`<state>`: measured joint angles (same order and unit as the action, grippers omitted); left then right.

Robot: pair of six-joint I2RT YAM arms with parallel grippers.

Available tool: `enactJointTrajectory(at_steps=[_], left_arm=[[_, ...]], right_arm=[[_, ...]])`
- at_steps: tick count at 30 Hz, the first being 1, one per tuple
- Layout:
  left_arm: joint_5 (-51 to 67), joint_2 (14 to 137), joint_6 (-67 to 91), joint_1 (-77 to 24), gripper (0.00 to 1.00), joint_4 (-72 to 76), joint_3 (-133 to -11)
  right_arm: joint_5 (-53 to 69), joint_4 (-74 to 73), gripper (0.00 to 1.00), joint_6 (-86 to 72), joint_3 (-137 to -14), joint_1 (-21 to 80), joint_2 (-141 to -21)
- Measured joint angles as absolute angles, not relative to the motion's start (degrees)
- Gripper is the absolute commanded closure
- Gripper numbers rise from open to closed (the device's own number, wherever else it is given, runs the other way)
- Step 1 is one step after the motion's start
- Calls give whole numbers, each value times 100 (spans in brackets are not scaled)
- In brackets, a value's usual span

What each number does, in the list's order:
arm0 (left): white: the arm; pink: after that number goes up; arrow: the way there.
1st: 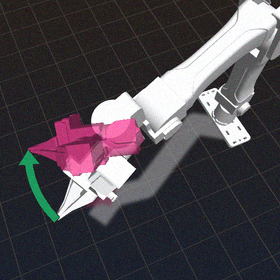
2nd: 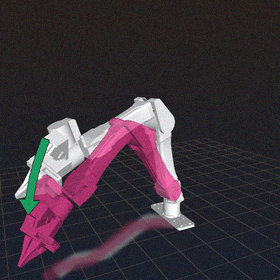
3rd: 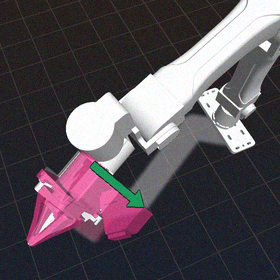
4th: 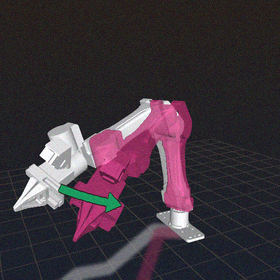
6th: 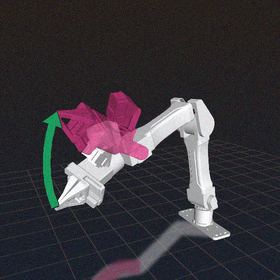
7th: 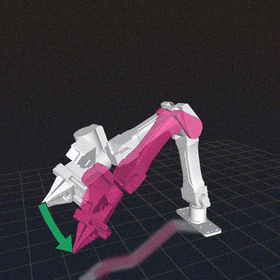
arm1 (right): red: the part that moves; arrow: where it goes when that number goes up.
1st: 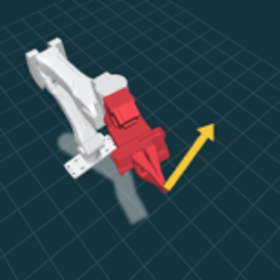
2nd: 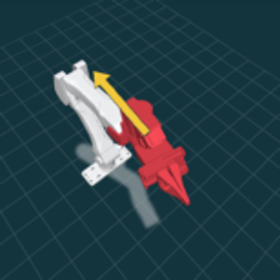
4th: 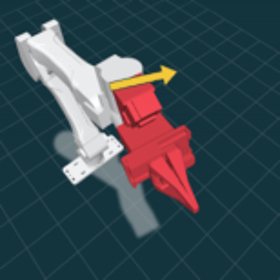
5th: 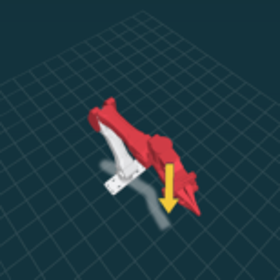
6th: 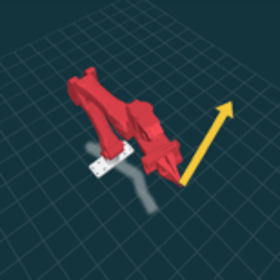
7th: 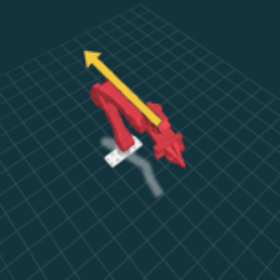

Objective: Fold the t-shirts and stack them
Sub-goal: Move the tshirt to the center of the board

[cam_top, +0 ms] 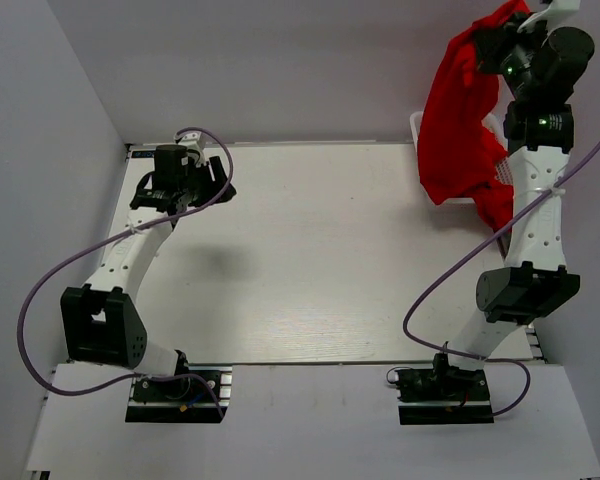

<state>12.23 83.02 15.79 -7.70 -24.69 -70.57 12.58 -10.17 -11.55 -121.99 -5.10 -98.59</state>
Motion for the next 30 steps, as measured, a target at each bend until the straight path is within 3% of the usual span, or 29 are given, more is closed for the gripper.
enactJointTrajectory(at_steps=[17, 23, 24, 27, 30], left_arm=[[1135, 7417, 1846, -762, 23, -2552, -6663], [1052, 7286, 1920, -762, 17, -2692, -6613], [1039, 7269, 1927, -762, 9, -2707, -6593], [996, 7231, 1946, -762, 0, -2740, -6504], [980, 7227, 1981, -762, 0, -2832, -6418]], right_arm=[[4143, 1155, 100, -3256, -12562, -5, -9856], [4779, 1238, 100, -2777, -10755, 1037, -9548], [4875, 1212, 100, -2681, -10348, 1197, -9515], [4941, 1341, 100, -2484, -8969, 1500, -9369], [4703, 1490, 100, -2344, -7448, 1662, -9080]])
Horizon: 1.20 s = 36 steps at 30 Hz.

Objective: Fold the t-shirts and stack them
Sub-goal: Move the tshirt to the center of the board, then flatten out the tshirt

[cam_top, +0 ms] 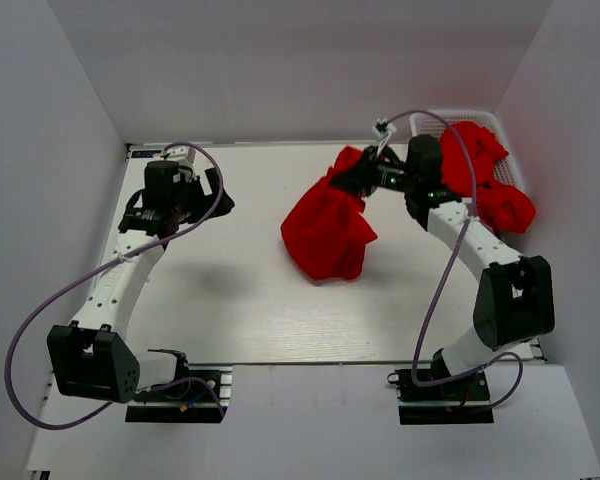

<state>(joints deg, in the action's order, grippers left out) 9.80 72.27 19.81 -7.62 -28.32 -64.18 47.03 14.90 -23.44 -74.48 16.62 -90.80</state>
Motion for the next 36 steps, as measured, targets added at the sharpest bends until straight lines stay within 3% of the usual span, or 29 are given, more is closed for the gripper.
enactJointTrajectory(at_steps=[2, 3, 4, 6, 7, 12, 18, 25, 29, 36], left_arm=[[961, 7229, 1984, -762, 0, -2921, -6407], [952, 7231, 1988, -762, 0, -2956, -6407], [939, 7234, 2001, -762, 0, -2982, -6407], [928, 7249, 2014, -762, 0, -3009, -6388], [919, 7269, 2023, -762, 0, -3017, -6366], [910, 7424, 2047, -762, 0, -3166, -6305], [829, 7454, 2049, -762, 0, -3402, -6302], [561, 7395, 2025, -764, 0, -3900, -6488], [530, 7279, 1992, -764, 0, -4034, -6698], [692, 7133, 1900, -764, 0, -4007, -6766]], right_arm=[[4480, 1522, 80, -2180, -6593, 1758, -8873], [4370, 1511, 55, -2108, -6305, 1806, -8827], [4252, 1481, 42, -2045, -6045, 1861, -8790], [3983, 1323, 25, -1815, -5712, 2012, -8816], [3846, 1229, 10, -1708, -5631, 2099, -8875], [3028, 727, 10, -1431, -5537, 2443, -9247], [1046, -576, 10, -1374, -6224, 2491, -9236], [-1529, -1772, 10, -1614, -6956, 2436, -8034], [-2211, -2047, 10, -1616, -7026, 2434, -7236], [-2368, -2204, 10, -1581, -7030, 2434, -6904]])
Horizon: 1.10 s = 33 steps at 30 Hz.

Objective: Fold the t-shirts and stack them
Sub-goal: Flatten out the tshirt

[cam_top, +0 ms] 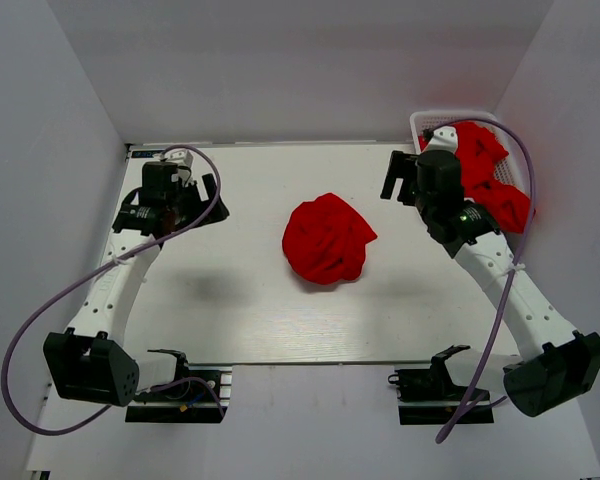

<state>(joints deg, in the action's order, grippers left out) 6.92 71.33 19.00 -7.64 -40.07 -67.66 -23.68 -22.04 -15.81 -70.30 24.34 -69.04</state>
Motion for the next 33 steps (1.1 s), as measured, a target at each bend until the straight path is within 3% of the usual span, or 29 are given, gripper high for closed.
enactJointTrajectory(at_steps=[9, 20, 25, 28, 30, 31, 32, 33], left_arm=[[1498, 7664, 1660, -974, 0, -3450, -6582], [2473, 8488, 1525, -2615, 0, -2469, -5916], [2543, 8805, 1529, -2995, 0, -2110, -5835], [2552, 9258, 1575, -3166, 4, -1874, -5833], [2495, 9548, 1625, -3249, 14, -1774, -5839], [2440, 9677, 1645, -3284, 26, -1769, -5870], [2386, 9813, 1669, -3310, 41, -1765, -5916], [2320, 9931, 1730, -3330, 77, -1767, -5986]], right_arm=[[-1715, -2252, 10, -1479, -6792, 2427, -7085], [-64, -2239, 10, -1474, -6064, 2412, -8392], [189, -2067, 15, -1479, -6010, 2412, -8696], [266, -1918, 26, -1476, -6012, 2412, -8965], [294, -1863, 33, -1481, -6012, 2410, -9137], [303, -1835, 43, -1494, -6014, 2410, -9205], [305, -1809, 71, -1498, -6023, 2408, -9277], [305, -1782, 82, -1496, -6023, 2408, -9321]])
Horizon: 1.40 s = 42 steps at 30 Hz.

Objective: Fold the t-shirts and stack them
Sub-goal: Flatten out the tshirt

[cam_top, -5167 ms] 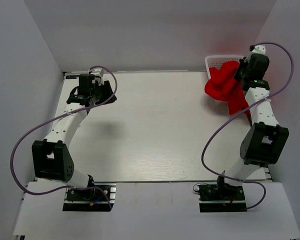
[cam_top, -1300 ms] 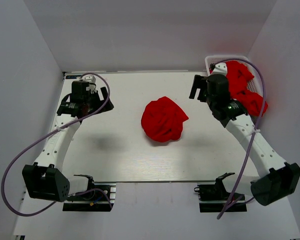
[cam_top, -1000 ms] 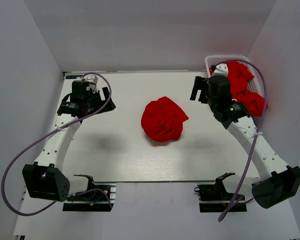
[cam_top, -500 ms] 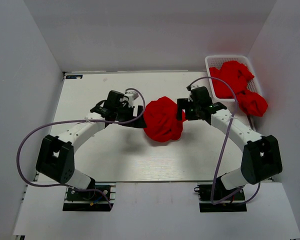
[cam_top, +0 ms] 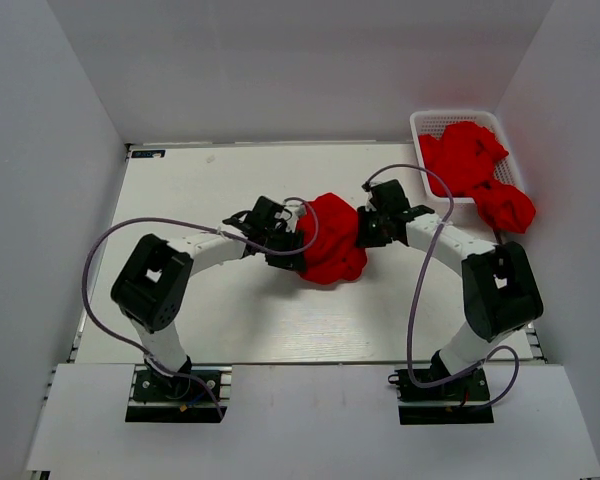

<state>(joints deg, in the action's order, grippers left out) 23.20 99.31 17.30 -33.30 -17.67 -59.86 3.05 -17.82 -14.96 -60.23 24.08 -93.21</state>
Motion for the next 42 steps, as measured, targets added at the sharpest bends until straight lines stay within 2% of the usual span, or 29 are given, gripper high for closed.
enactJointTrajectory(at_steps=[1, 2, 6, 12, 20, 26, 32, 42], left_arm=[[2268, 10064, 1776, -3343, 91, -1789, -6082], [2204, 10191, 1772, -3350, 100, -1804, -6187], [1754, 10346, 1817, -3350, 100, -1970, -6608], [910, 9760, 1798, -3332, 100, -2084, -7137], [-154, 9539, 1048, -3321, 100, -2565, -9369], [-495, 9537, 268, -3280, 100, -2910, -10866], [-272, 9183, -563, -3253, 100, -3194, -11491], [1173, 7120, -1138, -3315, 100, -3465, -11288]], right_arm=[[305, -1776, 91, -1531, -6023, 2408, -9349], [294, -1778, 100, -1573, -6023, 2405, -9354], [132, -1734, 100, -1623, -6069, 2401, -9282], [-309, -1542, 100, -1481, -6270, 2401, -8641], [-652, -993, 100, -469, -7448, 2403, -7747], [-714, -696, 100, 340, -8624, 2403, -7568], [-582, -600, 100, 834, -9207, 2408, -7227], [558, -558, 100, 1072, -9164, 2418, -5787]])
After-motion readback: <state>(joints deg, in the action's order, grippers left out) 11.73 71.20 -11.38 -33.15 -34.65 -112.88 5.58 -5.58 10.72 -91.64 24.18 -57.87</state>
